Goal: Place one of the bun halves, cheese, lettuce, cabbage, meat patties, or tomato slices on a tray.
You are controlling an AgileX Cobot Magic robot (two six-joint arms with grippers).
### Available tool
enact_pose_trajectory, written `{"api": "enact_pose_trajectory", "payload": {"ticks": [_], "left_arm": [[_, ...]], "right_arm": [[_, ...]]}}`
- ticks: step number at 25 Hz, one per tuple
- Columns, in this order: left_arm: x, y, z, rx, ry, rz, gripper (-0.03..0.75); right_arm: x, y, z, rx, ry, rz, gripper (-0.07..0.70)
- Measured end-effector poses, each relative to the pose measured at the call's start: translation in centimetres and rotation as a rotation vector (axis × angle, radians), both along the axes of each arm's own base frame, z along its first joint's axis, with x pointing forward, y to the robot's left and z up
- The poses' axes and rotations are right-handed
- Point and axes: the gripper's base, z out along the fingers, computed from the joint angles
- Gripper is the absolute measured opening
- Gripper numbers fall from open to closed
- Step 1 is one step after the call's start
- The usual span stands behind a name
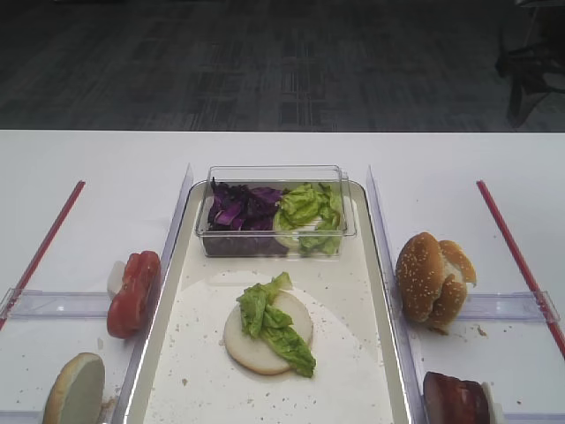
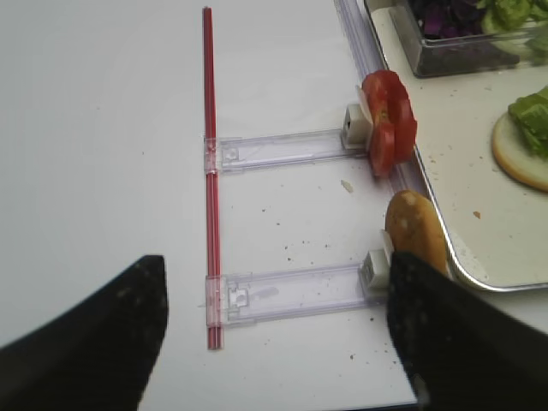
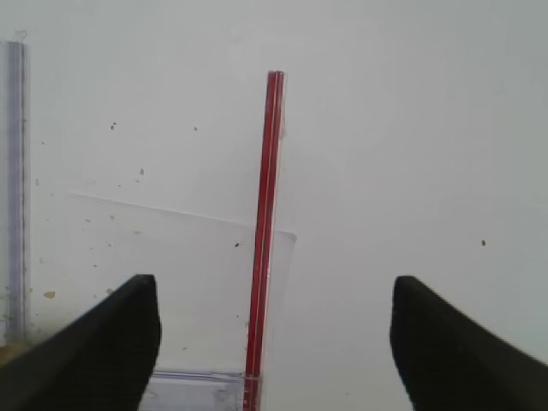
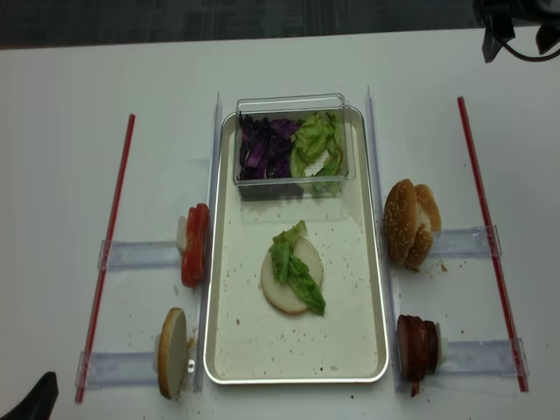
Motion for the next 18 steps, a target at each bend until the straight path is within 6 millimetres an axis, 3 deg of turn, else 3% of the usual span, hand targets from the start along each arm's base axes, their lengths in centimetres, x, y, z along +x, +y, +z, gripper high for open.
{"api": "enact_pose_trajectory", "payload": {"ticks": [10, 18], "left_arm": [[0.0, 0.0, 0.0, 0.0, 0.0, 0.0, 0.491], [0.0, 0.0, 0.0, 0.0, 0.0, 0.0, 0.491]], "right_arm": [[-1.4, 0.8, -1.7, 0.082, 0.069, 0.009, 0.575], [-4.9, 1.0, 1.5, 0.073, 0.011, 0.017, 0.575]]}}
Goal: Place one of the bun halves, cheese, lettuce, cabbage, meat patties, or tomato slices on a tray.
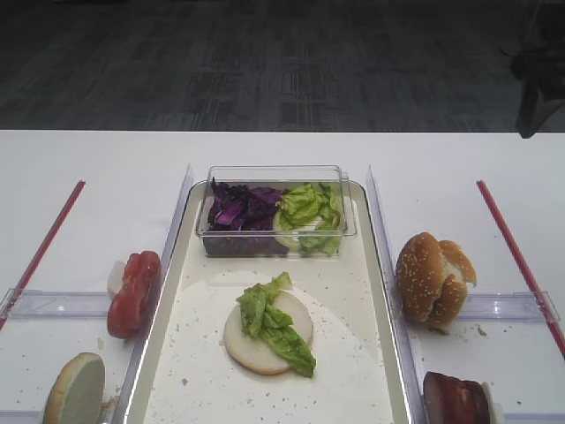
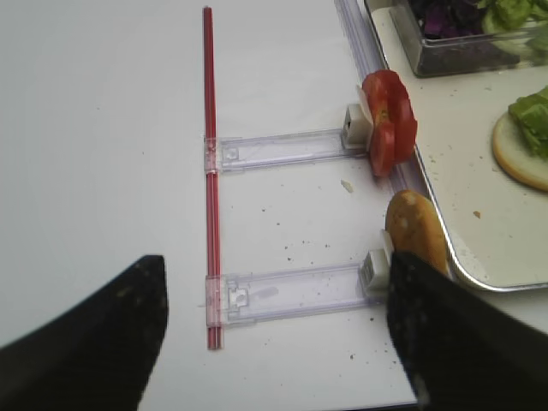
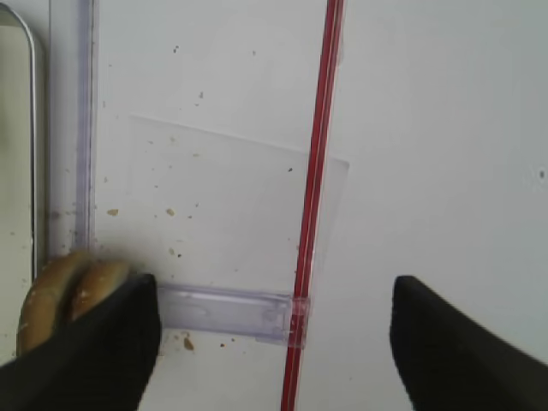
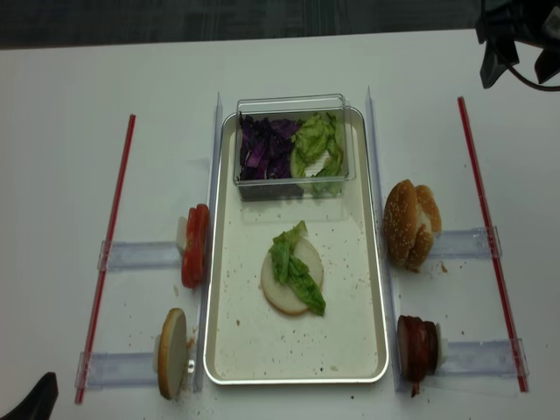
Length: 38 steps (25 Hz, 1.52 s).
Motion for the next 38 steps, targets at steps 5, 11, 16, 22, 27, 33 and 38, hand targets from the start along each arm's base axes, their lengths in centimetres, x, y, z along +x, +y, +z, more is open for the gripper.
{"api": "enact_pose_trajectory", "payload": {"ticks": [5, 11, 16, 22, 27, 33, 38], "left_arm": [[0.0, 0.0, 0.0, 0.0, 0.0, 0.0, 0.491], [0.0, 0.0, 0.0, 0.0, 0.0, 0.0, 0.491], [0.0, 0.0, 0.0, 0.0, 0.0, 0.0, 0.491], [0.0, 0.0, 0.0, 0.0, 0.0, 0.0, 0.491], [0.0, 0.0, 0.0, 0.0, 0.0, 0.0, 0.491], [0.0, 0.0, 0.0, 0.0, 0.0, 0.0, 0.491], [0.0, 0.0, 0.0, 0.0, 0.0, 0.0, 0.491]], "right_arm": [[-3.9, 0.2, 2.8, -0.008, -0.065, 0.005, 0.575], [-9.7, 0.5, 5.1, -0.023, -0.136, 0.008, 0.575], [-14.7, 0.8, 5.7, -0.029, -0.184, 0.008, 0.575], [-20.5, 1.2, 5.3, -0.035, -0.249, 0.008, 0.575], [-24.5, 1.5, 4.1, -0.039, -0.31, 0.006, 0.575], [-28.0, 1.6, 2.0, -0.059, -0.385, 0.002, 0.575], [-30.6, 1.7, 0.5, -0.068, -0.447, 0.0, 0.575]]}}
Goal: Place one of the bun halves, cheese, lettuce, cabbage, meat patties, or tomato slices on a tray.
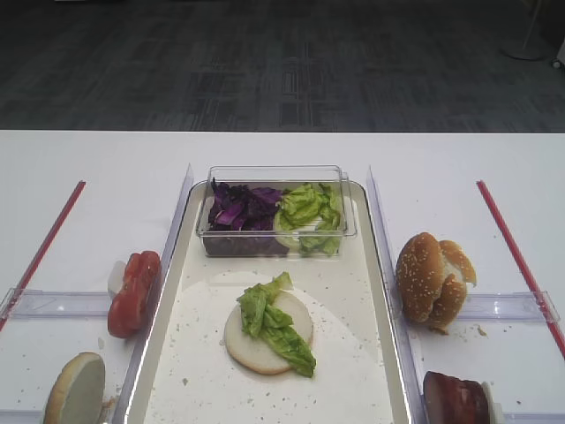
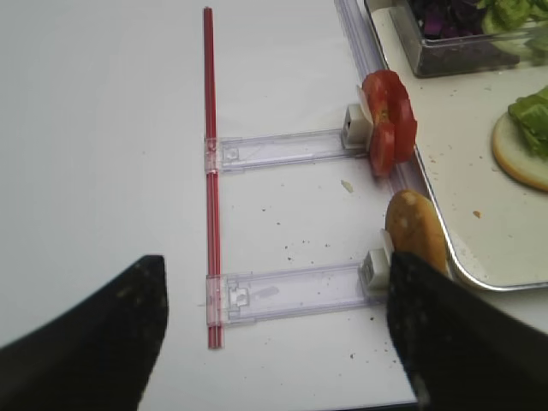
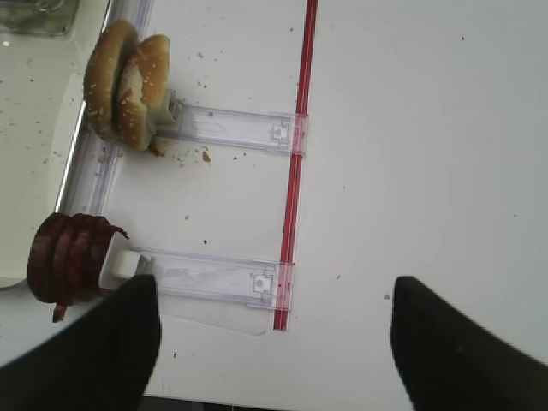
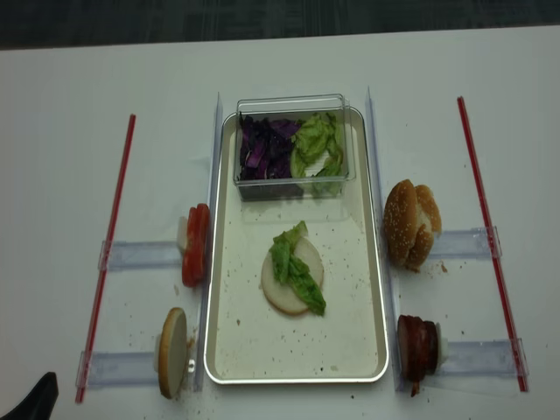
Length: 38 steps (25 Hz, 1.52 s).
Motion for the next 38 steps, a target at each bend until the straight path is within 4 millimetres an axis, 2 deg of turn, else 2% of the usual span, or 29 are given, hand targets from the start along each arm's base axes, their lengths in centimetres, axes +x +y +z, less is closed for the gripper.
{"api": "enact_pose_trajectory", "payload": {"ticks": [8, 12, 16, 27, 38], "left_arm": [[0.0, 0.0, 0.0, 0.0, 0.0, 0.0, 0.491], [0.0, 0.0, 0.0, 0.0, 0.0, 0.0, 0.491], [0.0, 0.0, 0.0, 0.0, 0.0, 0.0, 0.491], [0.0, 0.0, 0.0, 0.0, 0.0, 0.0, 0.491], [0.0, 0.0, 0.0, 0.0, 0.0, 0.0, 0.491]], "right_arm": [[-3.4, 0.2, -2.1, 0.017, -0.147, -0.035, 0.575], [-4.2, 0.2, -3.6, 0.017, -0.192, -0.038, 0.574], [-4.8, 0.3, -4.1, 0.016, -0.255, -0.04, 0.574], [-5.1, -0.1, -4.2, 0.04, -0.273, -0.105, 0.573], [-5.2, -0.3, -4.2, 0.058, -0.269, -0.057, 0.573]]}}
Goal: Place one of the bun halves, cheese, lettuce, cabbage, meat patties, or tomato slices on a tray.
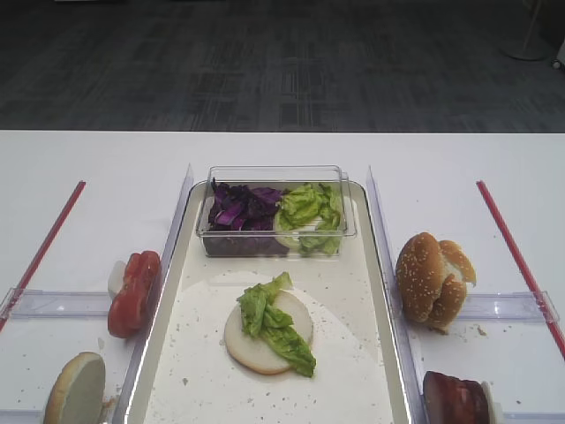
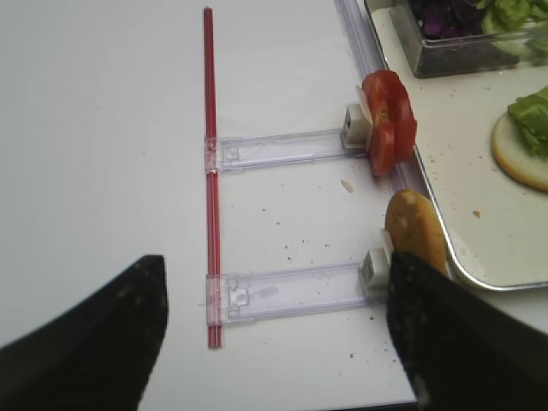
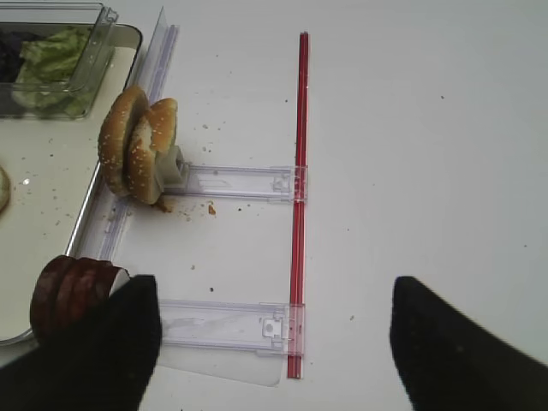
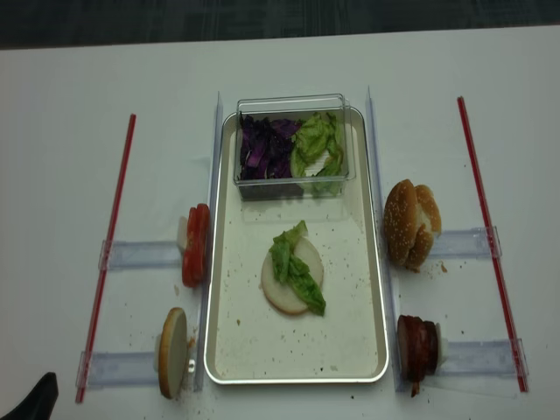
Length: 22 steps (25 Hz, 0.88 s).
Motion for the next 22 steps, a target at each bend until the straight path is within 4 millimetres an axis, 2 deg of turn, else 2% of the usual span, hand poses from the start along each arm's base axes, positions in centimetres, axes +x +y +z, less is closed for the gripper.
{"api": "enact_pose_trajectory", "payload": {"ticks": [22], "left_arm": [[0.0, 0.0, 0.0, 0.0, 0.0, 0.0, 0.491]], "right_arm": [[0.0, 0.0, 0.0, 0.0, 0.0, 0.0, 0.572]]}}
